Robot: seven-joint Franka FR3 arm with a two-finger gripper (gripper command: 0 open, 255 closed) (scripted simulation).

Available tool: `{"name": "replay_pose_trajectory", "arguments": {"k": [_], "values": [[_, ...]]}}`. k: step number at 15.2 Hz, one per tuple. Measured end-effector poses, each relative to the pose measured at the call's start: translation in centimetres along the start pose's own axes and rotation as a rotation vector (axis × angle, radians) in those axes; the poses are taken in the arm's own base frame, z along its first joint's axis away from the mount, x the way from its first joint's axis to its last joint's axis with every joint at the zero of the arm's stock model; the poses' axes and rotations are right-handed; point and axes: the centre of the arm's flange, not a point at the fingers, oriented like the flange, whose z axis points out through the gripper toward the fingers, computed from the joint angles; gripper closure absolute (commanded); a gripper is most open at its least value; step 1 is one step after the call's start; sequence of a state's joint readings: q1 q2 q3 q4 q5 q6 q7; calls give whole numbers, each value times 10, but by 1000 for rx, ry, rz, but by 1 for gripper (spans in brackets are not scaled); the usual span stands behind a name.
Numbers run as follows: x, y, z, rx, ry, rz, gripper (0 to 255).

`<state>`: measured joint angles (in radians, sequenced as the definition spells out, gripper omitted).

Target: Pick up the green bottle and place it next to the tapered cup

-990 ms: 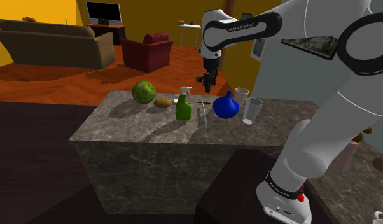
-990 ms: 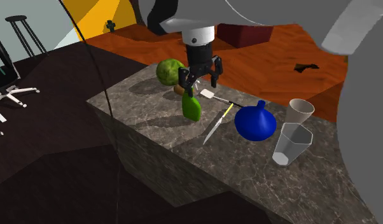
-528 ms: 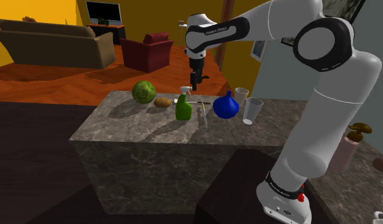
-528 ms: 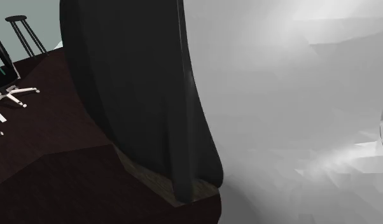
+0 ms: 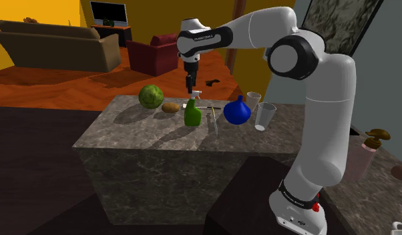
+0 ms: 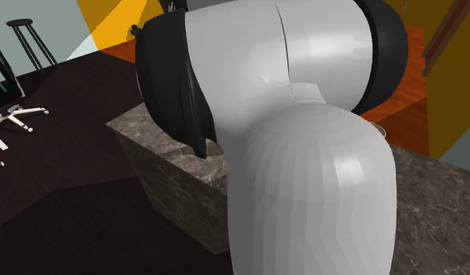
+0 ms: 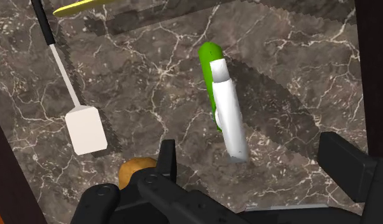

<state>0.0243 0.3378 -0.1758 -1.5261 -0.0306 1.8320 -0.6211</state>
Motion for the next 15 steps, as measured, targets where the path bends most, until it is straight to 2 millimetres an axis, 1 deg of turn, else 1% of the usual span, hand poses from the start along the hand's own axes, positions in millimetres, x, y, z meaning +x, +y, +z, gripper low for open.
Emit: {"name": "replay_pose_trajectory", "arguments": {"k": [2,7,14,15], "values": [[5,2,9,0,1,-7,0],[8,3,35,0,2,-9,0],[8,3,39,-1,2,-9,0],[8,3,39,-1,2,-9,255]]}}
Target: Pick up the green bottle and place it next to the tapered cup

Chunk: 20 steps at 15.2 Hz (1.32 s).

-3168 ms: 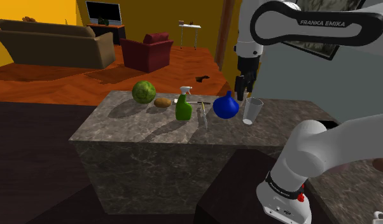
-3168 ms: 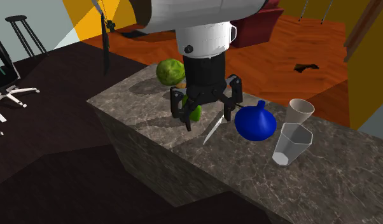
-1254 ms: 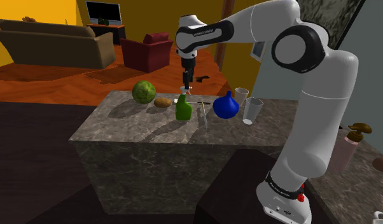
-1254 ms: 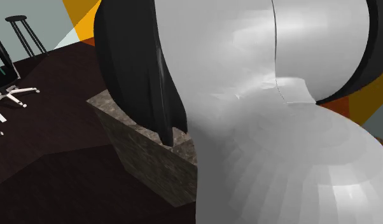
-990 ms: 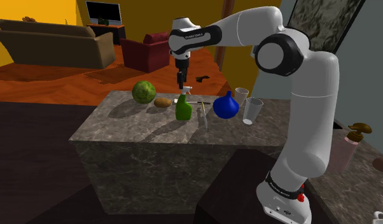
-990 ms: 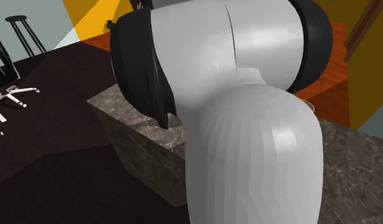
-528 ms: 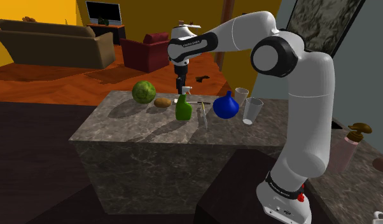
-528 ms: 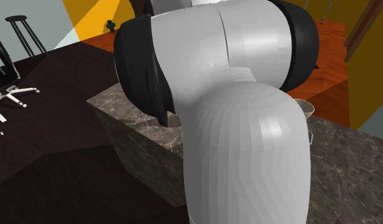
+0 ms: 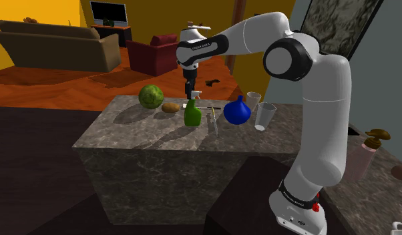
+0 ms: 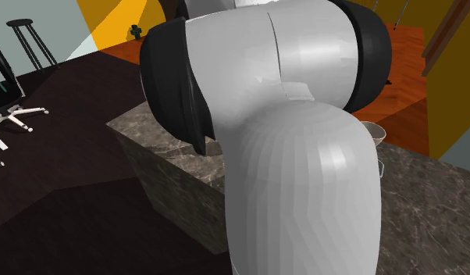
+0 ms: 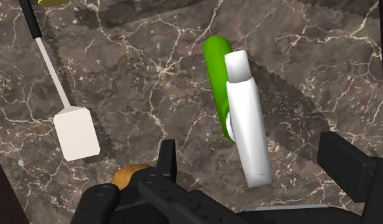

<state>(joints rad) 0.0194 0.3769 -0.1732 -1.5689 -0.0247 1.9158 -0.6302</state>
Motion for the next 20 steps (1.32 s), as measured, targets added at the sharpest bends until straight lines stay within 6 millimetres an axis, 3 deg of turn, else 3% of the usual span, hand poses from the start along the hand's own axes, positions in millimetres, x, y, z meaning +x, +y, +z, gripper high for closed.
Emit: {"name": "replay_pose_trajectory", "arguments": {"k": [11,20], "values": [[0,0,-2,0,0,0,255],[-3,3,-47,0,0,0,255]]}}
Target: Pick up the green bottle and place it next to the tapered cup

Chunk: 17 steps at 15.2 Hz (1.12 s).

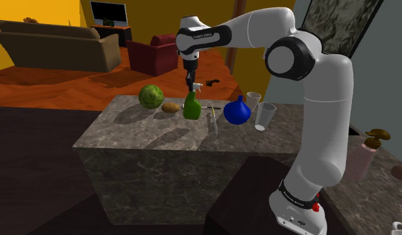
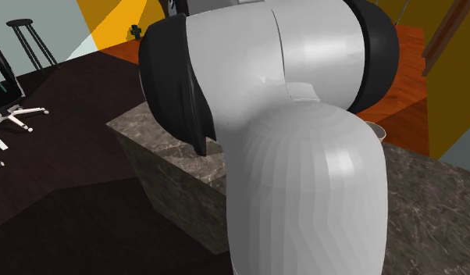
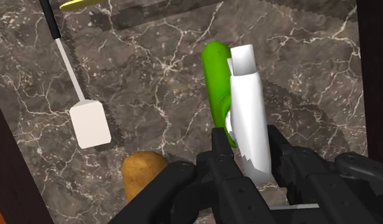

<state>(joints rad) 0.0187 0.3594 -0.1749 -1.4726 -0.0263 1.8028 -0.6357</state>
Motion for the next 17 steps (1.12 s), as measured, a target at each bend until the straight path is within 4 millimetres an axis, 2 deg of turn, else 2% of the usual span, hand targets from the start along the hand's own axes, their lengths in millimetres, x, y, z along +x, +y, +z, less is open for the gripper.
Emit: {"name": "replay_pose_trajectory", "arguments": {"k": [17], "values": [[-6,5,-90,0,0,0,255]]}}
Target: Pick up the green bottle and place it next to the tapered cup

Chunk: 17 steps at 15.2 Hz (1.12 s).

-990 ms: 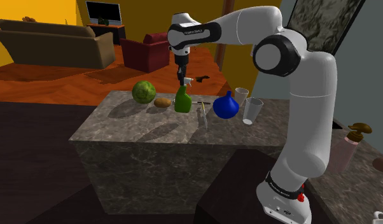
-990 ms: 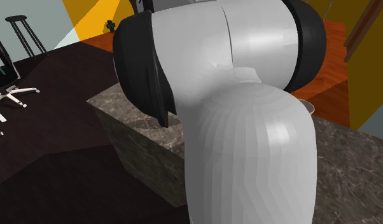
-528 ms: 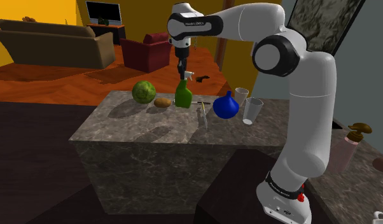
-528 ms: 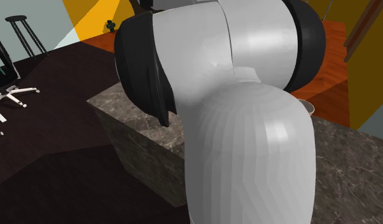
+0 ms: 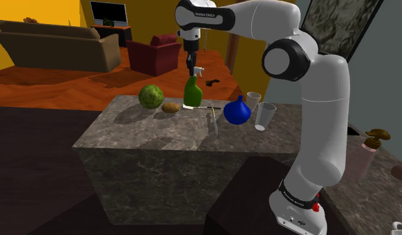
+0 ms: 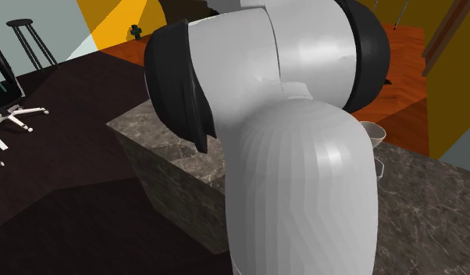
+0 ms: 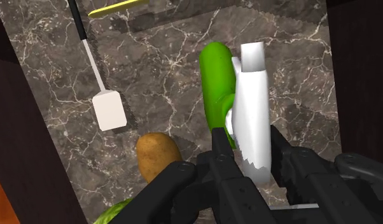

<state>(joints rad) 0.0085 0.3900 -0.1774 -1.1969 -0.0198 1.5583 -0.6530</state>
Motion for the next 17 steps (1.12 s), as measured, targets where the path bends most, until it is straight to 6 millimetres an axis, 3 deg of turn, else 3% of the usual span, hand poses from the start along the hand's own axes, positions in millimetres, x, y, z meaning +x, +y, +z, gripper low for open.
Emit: {"name": "replay_pose_trajectory", "arguments": {"k": [12,17], "values": [[-5,3,-62,0,0,0,255],[-54,21,-72,0,0,1,255]]}}
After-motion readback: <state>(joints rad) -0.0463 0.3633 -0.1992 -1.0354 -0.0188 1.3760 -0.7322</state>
